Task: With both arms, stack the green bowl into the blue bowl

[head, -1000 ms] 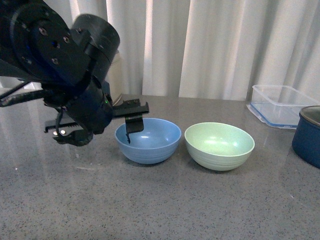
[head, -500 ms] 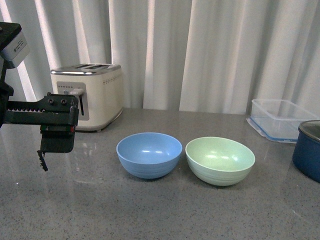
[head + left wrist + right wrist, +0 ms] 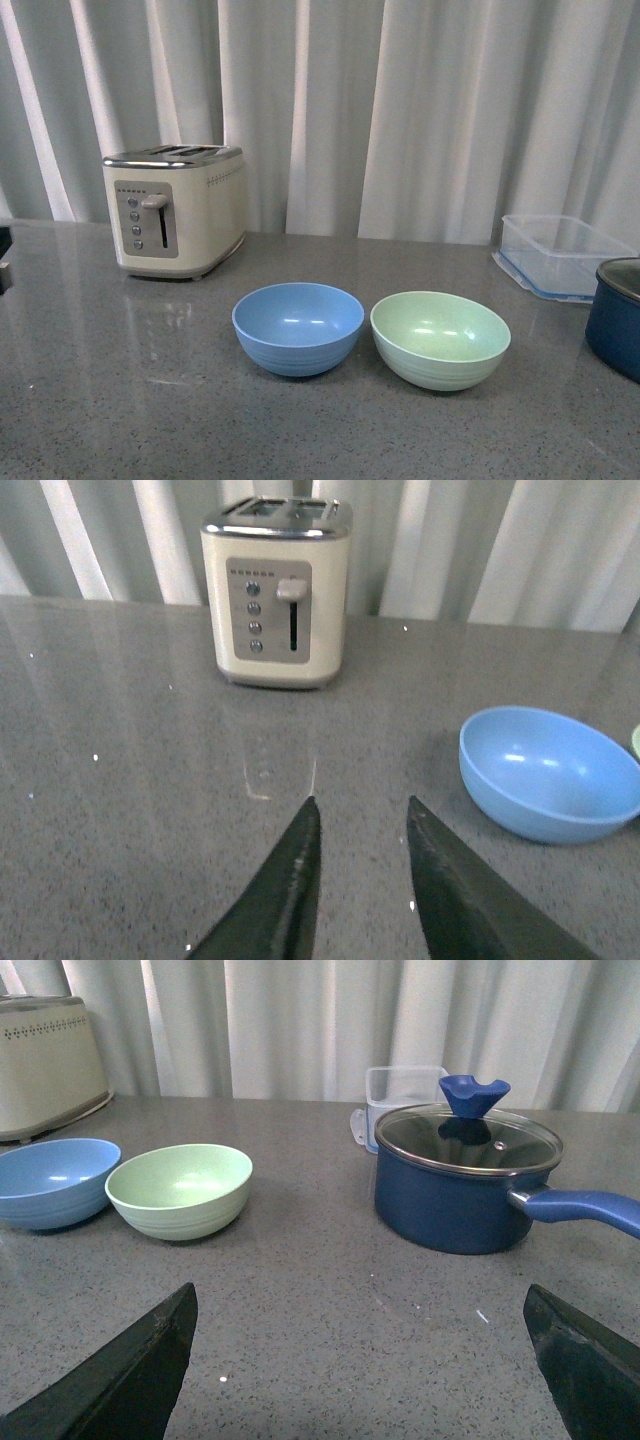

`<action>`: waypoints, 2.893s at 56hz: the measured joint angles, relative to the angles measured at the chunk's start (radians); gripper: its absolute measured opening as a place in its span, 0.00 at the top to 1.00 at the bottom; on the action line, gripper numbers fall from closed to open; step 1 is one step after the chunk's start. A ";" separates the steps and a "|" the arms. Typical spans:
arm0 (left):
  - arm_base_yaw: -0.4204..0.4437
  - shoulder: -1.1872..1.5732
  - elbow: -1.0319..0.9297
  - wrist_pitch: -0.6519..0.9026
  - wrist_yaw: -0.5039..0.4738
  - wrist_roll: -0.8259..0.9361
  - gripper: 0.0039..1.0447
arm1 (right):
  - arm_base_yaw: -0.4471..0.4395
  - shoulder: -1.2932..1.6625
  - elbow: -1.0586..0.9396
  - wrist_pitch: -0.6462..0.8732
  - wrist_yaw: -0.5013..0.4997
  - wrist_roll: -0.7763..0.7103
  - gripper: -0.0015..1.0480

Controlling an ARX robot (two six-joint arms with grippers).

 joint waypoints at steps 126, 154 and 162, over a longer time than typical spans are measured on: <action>0.154 -1.141 -0.324 -0.798 0.153 0.010 0.88 | 0.000 0.000 0.000 0.000 0.000 0.000 0.10; 0.154 -1.141 -0.324 -0.798 0.154 0.010 0.05 | 0.157 0.967 0.618 -0.566 0.013 0.069 0.10; 0.154 -1.141 -0.324 -0.798 0.154 0.010 0.06 | 0.192 1.128 0.759 -0.545 0.009 0.088 0.10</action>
